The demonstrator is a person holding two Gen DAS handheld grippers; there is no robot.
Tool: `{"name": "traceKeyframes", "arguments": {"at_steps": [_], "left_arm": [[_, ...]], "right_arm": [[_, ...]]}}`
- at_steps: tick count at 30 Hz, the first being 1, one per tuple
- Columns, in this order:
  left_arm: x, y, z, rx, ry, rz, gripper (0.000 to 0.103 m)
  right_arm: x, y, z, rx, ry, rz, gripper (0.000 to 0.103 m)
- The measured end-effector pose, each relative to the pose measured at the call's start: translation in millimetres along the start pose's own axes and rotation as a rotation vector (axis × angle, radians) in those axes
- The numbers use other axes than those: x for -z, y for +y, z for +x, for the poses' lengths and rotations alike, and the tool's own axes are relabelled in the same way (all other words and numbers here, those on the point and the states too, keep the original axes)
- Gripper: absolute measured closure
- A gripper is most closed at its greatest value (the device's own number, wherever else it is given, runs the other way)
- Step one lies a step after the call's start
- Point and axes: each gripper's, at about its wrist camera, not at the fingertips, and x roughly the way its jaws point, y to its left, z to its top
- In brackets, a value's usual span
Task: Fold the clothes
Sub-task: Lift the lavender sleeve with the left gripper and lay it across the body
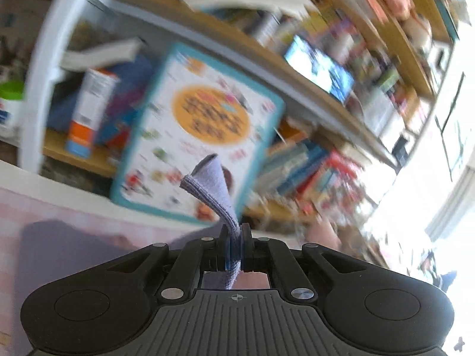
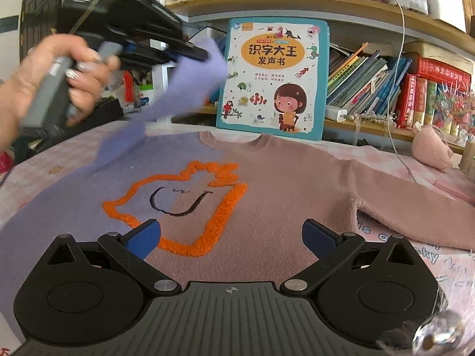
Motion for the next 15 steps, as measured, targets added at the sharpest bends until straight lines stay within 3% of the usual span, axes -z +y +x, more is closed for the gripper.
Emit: {"name": "traceKeyframes", "arguments": {"at_steps": [5, 8, 13, 15], "left_arm": [[25.6, -18.0, 37.1, -0.002, 0.121, 0.054, 0.098], [36.6, -21.3, 52.5, 0.013, 0.198, 0.044, 0.092], [43.5, -40.2, 45.9, 0.121, 0.236, 0.09, 0.057], [45.0, -39.0, 33.0, 0.079, 0.218, 0.143, 0.055]], "right_arm": [[-0.6, -2.7, -3.6, -0.009, -0.014, 0.007, 0.001], [-0.4, -3.0, -5.4, -0.008, -0.022, 0.009, 0.001], [-0.7, -5.2, -5.6, -0.01, -0.023, 0.023, 0.001], [-0.8, -6.7, -5.0, -0.011, -0.021, 0.032, 0.001]]}}
